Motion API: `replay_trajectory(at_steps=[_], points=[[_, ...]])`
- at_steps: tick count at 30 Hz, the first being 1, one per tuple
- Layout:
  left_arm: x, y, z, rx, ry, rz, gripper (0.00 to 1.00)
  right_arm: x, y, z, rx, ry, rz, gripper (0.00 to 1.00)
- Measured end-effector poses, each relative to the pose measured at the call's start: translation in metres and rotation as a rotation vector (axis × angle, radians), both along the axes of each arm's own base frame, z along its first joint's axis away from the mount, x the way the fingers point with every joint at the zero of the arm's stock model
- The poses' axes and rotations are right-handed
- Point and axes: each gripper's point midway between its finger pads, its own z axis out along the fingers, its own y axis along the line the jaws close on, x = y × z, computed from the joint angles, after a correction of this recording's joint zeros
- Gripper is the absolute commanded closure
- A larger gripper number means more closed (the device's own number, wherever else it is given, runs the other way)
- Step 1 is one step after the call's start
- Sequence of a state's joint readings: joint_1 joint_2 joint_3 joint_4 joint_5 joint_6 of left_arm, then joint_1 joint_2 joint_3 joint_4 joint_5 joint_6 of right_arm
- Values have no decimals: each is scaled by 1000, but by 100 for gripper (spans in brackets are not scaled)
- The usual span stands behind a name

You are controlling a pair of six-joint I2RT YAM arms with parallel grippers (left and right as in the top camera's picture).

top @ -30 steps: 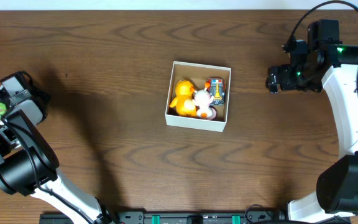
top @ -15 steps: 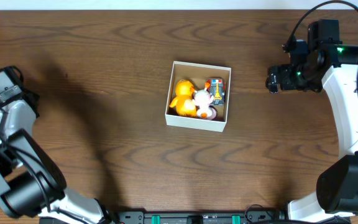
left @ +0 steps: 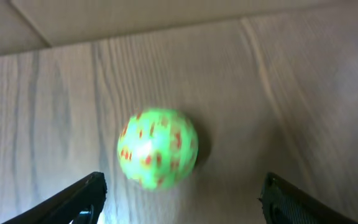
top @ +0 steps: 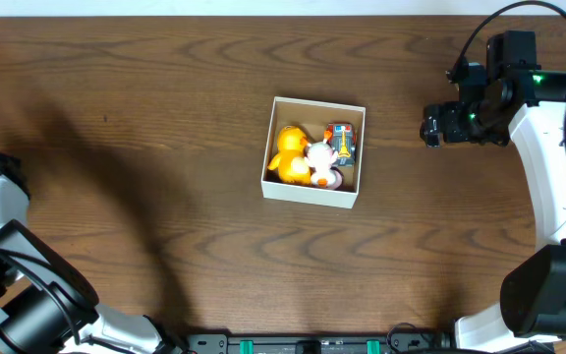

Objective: Pack container

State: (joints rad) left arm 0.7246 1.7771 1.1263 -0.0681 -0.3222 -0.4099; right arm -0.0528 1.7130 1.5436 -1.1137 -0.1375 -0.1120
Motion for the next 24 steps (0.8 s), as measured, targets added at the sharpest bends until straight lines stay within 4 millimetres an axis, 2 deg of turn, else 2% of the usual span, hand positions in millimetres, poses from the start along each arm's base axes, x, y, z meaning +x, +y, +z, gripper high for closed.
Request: replay_trajectory(at_steps=[5,11,16,24], points=[[9,8,-6,16,-27,-11,19,0,0,0,0,0,0,1],[8,7,-48,-38,42,-21,19,0,0,0,0,0,0,1],[9,15,-46,-19,44,-8,20,0,0,0,0,0,0,1],[1,9,-54,-53,94,-2,20,0,0,0,0,0,0,1]])
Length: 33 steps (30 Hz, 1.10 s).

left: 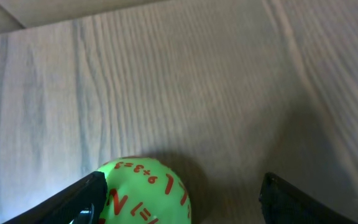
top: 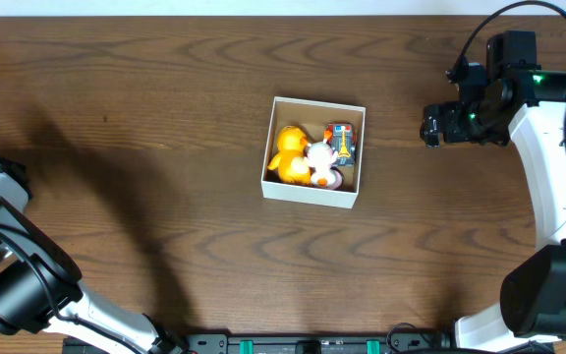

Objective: Pack container

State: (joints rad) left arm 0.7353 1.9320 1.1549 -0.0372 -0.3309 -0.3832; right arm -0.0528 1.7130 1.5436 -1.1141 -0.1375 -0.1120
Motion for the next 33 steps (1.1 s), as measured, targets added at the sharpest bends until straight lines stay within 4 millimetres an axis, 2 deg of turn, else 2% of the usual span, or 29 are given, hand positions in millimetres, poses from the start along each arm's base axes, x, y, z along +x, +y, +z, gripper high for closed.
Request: replay_trajectory(at_steps=[9,10,13,16,24,33], points=[[-21,-5,-9,-36,96,27,21,0,0,0,0,0,0,1],[-23,-6,-10,-40,104,30,25,0,0,0,0,0,0,1],[-31,-8,-14,-56,138,37,30,0,0,0,0,0,0,1],[-39,-8,-16,-68,158,55,40,0,0,0,0,0,0,1],[-48,-5,-18,-84,155,83,92,0,0,0,0,0,0,1],[-44,-3,-13,-77,122,77,95,0,0,0,0,0,0,1]])
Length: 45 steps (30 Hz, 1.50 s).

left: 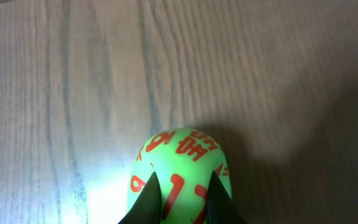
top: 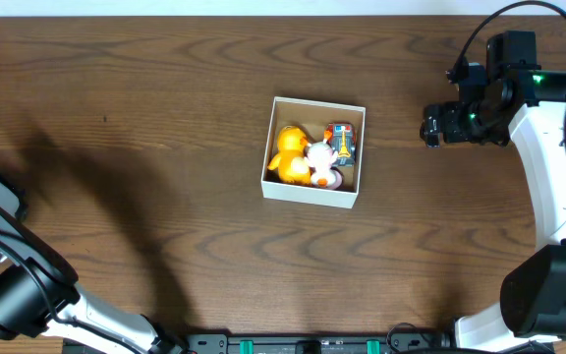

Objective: Pack container
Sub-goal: 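Carry the green ball with the left gripper over the white box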

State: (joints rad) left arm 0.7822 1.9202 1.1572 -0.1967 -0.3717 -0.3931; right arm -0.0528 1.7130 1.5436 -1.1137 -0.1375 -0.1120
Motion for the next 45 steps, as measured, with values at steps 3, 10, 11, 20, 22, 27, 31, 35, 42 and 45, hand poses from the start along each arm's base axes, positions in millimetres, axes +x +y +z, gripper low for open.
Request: replay_trajectory(at_steps=[3,10,11,20,22,27,31,35,42,45], points=[[12,-1,11,5,-71,-29,94,0,0,0,0,0,0,1],[68,-18,115,98,-423,-214,94,0,0,0,0,0,0,1],[76,-25,132,106,-473,-251,94,0,0,0,0,0,0,1],[153,-152,199,-51,-761,-602,94,0,0,0,0,0,0,1],[172,-192,213,-104,-829,-729,94,0,0,0,0,0,0,1],[198,-315,246,-283,-967,-1102,94,0,0,0,0,0,0,1],[191,-413,250,-452,-976,-1343,94,0,0,0,0,0,0,1],[172,-492,251,-578,-955,-1518,94,0,0,0,0,0,0,1],[142,-560,225,-681,-813,-1588,94,0,0,0,0,0,0,1],[137,-574,218,-657,-777,-1595,94,0,0,0,0,0,0,1]])
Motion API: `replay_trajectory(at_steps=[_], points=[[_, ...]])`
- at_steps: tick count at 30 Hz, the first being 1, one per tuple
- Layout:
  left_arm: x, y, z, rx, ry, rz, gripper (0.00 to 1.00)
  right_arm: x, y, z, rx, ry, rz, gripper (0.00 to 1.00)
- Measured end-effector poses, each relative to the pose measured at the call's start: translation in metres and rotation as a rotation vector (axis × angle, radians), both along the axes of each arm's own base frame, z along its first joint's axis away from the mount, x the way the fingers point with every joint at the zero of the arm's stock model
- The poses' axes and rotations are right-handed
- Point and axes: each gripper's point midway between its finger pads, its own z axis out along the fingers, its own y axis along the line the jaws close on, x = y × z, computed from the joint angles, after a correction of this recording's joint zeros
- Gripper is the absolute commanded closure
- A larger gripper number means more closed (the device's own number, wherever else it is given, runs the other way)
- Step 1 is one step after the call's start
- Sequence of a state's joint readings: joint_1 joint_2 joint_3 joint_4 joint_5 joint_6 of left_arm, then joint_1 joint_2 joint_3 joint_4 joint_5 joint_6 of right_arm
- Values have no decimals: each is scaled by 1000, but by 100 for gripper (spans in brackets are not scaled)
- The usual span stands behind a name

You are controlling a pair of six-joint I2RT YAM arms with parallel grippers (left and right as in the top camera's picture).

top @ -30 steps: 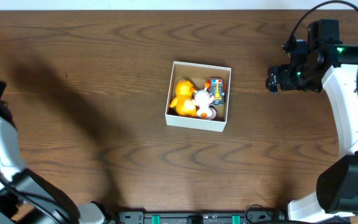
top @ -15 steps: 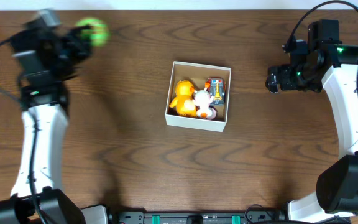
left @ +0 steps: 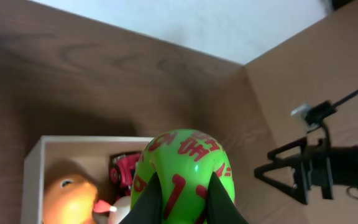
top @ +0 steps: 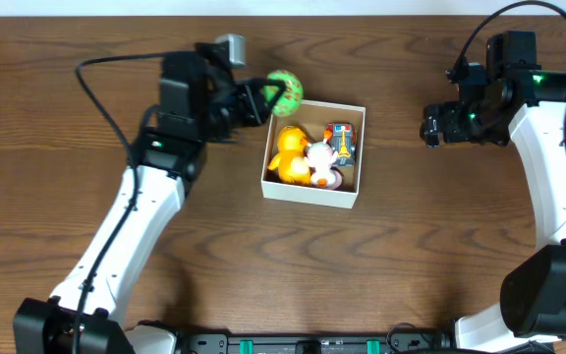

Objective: Pack container
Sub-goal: 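Carry the green ball with the left gripper over the white box, then lower the green ball into the box's upper left corner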

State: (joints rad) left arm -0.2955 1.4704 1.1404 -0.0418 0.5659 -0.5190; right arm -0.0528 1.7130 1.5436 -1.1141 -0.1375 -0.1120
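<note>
A green ball with red numbers (top: 285, 90) (left: 184, 168) is held in my left gripper (top: 273, 95) (left: 179, 202), which is shut on it just above the far left corner of the white box (top: 281, 193) (left: 33, 162). Inside the box lie an orange duck (top: 288, 154) (left: 61, 196), a white toy (top: 321, 157) and a small red toy car (top: 341, 141) (left: 122, 169). My right gripper (top: 430, 129) hovers to the right of the box, well apart from it; its jaws are too small to read.
The brown wooden table (top: 165, 295) stretches around the box. The right arm's black camera mount (left: 319, 165) shows in the left wrist view beyond the box.
My left arm has come from the far left edge of the table to the box's far left corner, carrying the green ball clear of the table. The right arm has not moved.
My left gripper was open above the green ball on the table at the far left. It then stood lower around the ball, then shut on it. Now the ball is held over the box's corner. The right arm stayed still throughout.
</note>
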Motion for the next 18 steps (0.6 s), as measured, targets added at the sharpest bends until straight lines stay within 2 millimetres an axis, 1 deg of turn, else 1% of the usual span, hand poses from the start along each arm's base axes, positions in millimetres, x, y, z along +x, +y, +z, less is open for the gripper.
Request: replay_trajectory(at_steps=[4,9,13,18], points=[[-5,-18,-2,46,-30,-2,94,0,0,0,0,0,0,1],[-9,-40,1,97,-108,-19,94,0,0,0,0,0,0,1],[-7,-50,-11,185,-156,-22,94,0,0,0,0,0,0,1],[2,-52,-31,326,-216,-9,94,0,0,0,0,0,0,1]])
